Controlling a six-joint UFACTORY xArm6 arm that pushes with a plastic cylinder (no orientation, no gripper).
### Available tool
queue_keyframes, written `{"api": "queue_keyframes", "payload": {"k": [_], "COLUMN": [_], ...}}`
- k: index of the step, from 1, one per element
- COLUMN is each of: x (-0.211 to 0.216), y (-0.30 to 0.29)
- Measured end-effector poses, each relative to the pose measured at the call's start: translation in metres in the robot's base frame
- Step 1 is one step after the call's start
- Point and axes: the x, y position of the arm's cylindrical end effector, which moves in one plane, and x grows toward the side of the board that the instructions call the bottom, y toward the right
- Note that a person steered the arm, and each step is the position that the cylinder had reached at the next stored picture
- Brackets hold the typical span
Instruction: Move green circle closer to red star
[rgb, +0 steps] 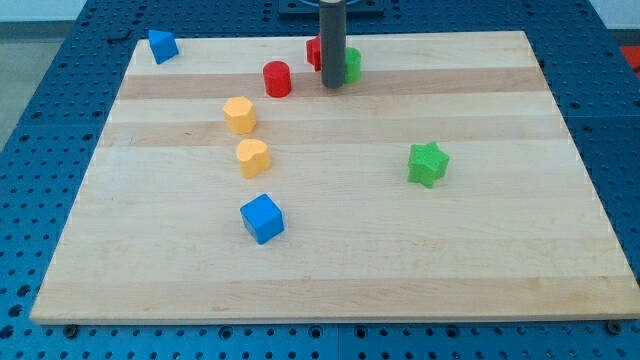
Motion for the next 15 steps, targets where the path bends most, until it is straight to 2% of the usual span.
{"api": "queue_keyframes", "payload": {"k": [3, 4, 7, 9, 15], "x": [-0.007, 0.007, 0.014, -0.026, -0.053], "y": [0.0, 0.001, 0.035, 0.046, 0.044]}}
